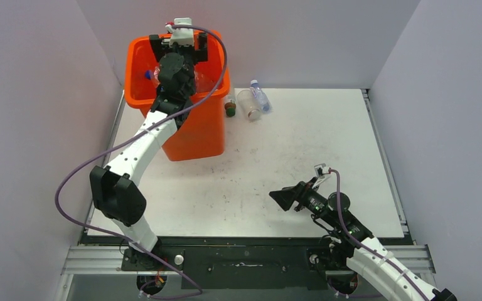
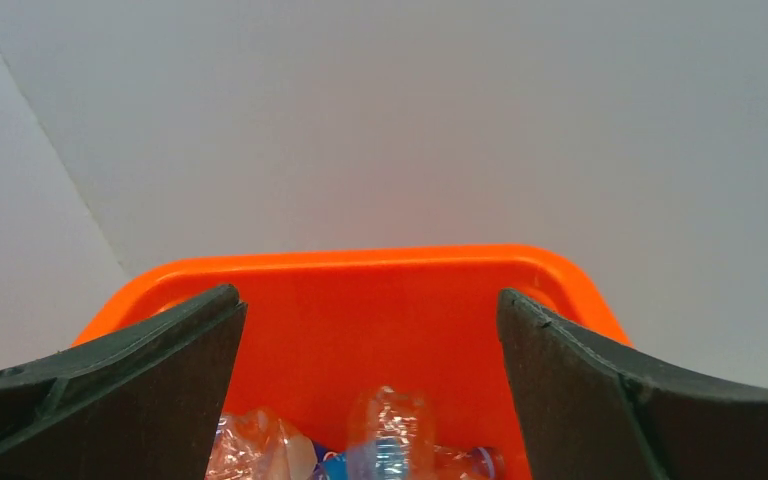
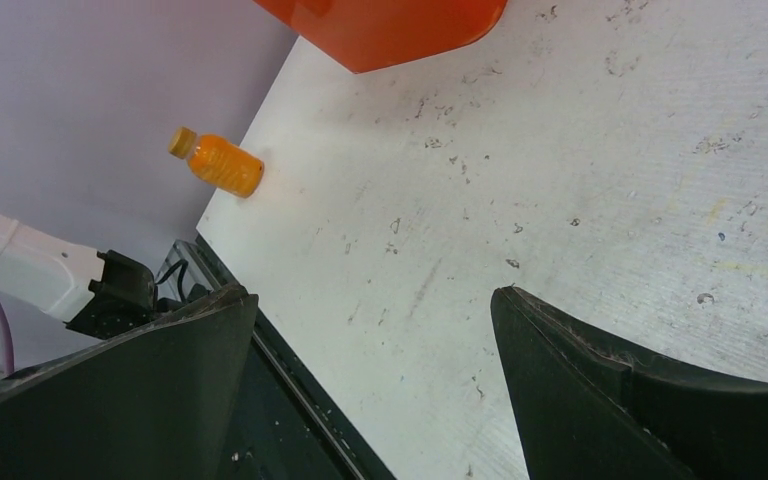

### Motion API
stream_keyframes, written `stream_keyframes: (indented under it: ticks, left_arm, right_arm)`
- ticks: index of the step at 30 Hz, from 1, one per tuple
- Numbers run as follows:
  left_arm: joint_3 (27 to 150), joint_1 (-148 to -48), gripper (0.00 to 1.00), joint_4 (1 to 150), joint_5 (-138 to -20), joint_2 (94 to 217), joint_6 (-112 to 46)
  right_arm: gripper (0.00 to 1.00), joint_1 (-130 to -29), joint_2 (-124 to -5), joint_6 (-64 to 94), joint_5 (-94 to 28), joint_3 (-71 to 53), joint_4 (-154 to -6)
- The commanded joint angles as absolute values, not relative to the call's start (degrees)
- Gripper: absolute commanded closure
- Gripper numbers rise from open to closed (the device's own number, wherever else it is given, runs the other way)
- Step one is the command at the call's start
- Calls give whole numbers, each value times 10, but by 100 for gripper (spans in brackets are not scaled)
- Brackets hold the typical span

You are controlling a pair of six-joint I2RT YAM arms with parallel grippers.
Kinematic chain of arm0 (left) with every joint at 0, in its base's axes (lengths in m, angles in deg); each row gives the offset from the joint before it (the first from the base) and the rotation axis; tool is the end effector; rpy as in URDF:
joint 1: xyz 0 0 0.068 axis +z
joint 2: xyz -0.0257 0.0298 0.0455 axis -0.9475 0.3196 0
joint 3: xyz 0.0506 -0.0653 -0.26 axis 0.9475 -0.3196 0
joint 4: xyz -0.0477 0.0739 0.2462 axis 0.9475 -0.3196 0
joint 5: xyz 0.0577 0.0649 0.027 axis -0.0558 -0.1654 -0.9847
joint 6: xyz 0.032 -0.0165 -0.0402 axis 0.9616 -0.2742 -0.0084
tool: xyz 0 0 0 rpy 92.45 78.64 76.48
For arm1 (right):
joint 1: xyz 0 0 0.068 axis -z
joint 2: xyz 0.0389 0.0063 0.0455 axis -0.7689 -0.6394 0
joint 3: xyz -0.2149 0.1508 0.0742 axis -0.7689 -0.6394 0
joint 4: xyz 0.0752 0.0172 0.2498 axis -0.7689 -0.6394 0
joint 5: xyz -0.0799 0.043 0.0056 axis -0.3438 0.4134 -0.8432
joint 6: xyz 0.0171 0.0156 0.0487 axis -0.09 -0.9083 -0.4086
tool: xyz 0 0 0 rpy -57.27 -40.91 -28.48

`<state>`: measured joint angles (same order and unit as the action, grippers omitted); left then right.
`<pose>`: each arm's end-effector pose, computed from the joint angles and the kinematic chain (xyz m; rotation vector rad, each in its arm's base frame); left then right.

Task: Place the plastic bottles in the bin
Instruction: Place the plastic bottle in the trash bin.

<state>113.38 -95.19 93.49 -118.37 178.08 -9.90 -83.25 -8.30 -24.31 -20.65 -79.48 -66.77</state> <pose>0.3751 -0.1456 0.4642 -0.0807 1.2912 0.1531 0.1089 0.0851 0.1851 -0.0759 1.8696 1.2888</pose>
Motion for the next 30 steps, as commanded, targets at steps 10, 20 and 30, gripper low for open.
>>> stream_keyframes:
  ticks: [10,20,30]
  left_arm:
    - [1074,-1192,4,886,-1135,1490,-59]
    - [823,-1244,4,640,-1000,1295,-121]
    - [578,-1272,4,729,-867,1124,-170]
  right_arm:
    - [10,-833,-137,-206,-315,-698,-670]
    - [9,-831,-388,-235,-553,-631,-524]
    - [9,-785,-712,-184,-516,-455,-383]
